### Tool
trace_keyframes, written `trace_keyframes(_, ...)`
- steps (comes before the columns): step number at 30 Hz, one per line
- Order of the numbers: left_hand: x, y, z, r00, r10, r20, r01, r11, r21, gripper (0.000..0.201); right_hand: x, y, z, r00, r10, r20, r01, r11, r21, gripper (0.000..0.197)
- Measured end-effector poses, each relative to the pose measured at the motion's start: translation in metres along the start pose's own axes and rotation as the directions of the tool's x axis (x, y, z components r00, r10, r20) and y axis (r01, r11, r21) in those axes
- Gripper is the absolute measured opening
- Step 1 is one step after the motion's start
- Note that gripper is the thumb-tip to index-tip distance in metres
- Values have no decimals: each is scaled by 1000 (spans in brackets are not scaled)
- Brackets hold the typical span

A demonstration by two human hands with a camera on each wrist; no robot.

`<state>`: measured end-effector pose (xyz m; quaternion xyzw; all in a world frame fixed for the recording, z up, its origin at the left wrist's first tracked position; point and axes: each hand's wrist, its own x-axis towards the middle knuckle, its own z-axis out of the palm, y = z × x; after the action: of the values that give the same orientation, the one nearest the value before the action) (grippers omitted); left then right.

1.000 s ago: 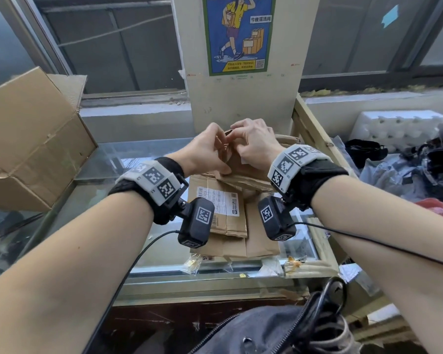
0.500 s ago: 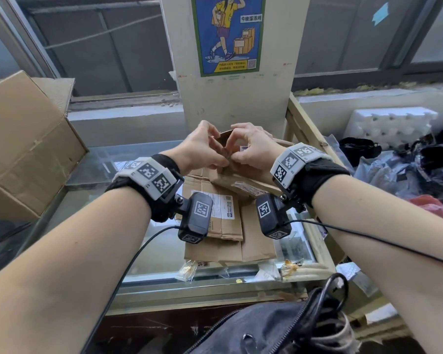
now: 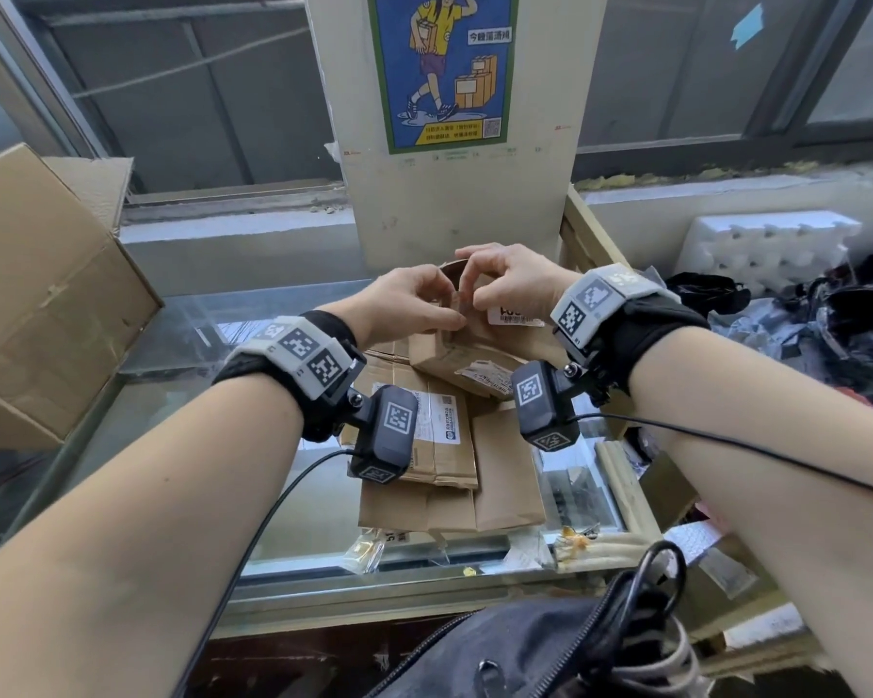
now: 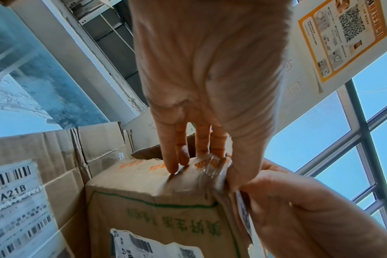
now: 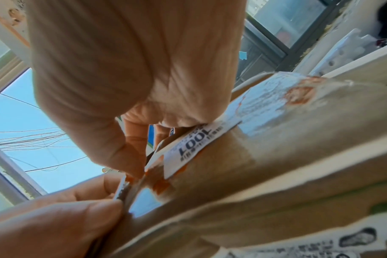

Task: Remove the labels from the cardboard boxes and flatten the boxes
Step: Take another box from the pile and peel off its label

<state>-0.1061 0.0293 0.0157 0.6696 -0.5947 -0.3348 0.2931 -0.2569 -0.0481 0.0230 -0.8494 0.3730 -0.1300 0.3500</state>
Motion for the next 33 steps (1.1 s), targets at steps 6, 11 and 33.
trace_keyframes(6,3,-1,-1,996,6,90,-4,1000,-19,39,2,9,-4,1000,16,-19,-14,995,99,27)
trace_keyframes(11,5,-1,-2,998,4,60,-9,996,85,44,3,13,-8,1000,18,10,-19,993,119,24)
trace_keyframes(33,1,22,-21,1000,6,-11,-6,1000,-4,11,-8,-18,-27,999,-7,36,3,995,104,18)
